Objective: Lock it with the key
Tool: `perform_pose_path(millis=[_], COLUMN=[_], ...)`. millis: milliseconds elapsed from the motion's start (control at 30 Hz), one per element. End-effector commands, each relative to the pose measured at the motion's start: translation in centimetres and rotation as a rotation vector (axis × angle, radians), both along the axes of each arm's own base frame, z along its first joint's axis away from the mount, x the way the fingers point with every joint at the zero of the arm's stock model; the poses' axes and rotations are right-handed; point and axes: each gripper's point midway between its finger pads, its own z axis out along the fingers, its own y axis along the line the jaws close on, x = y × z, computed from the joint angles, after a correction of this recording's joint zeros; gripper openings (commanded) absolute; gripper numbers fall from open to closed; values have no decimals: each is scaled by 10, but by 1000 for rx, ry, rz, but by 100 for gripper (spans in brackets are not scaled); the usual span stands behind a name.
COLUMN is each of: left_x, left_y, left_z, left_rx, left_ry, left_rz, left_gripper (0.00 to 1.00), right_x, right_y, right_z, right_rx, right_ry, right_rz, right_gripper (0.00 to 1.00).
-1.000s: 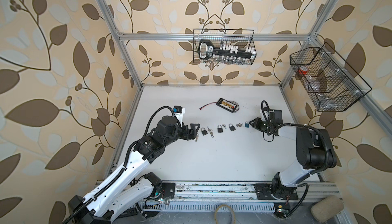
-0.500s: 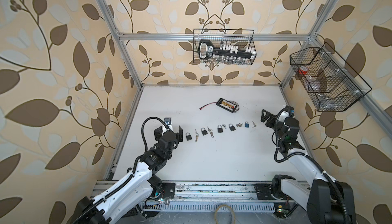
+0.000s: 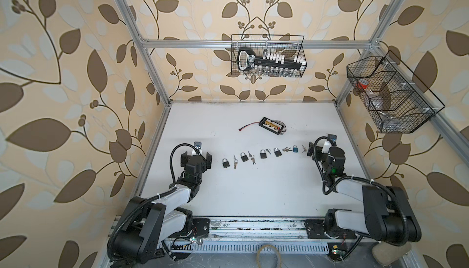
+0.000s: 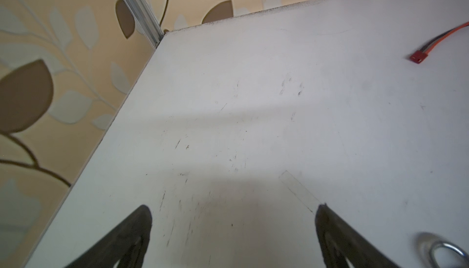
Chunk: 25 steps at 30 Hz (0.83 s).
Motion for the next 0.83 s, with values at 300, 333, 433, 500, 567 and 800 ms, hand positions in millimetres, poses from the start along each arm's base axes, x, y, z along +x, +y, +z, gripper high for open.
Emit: perform_pose_path(millis=[300, 333, 433, 500, 567, 800], left_x=[62, 61, 61, 61, 61, 63], left_y=[4, 4, 3, 3, 3, 3], left_z=[-11, -11, -10, -10, -10, -11], left_rx=[-237, -235, -235, -235, -236, -239], left_ry=[42, 35, 32, 35, 35, 46], left_rz=[-58, -58, -63, -62, -64, -64], left_gripper=[99, 99, 99, 99, 99, 99], right_x=[14, 15, 15, 15, 14, 14], right_y=[24, 23, 24, 24, 24, 24], right_z=[13, 14, 14, 14, 14, 14], right_rx=[-24, -25, -26, -26, -26, -26], right_ry=[-154, -159, -156, -157, -157, -156], right_rz=[138, 137, 139, 139, 138, 140], right_gripper=[100, 100, 99, 100, 100, 99])
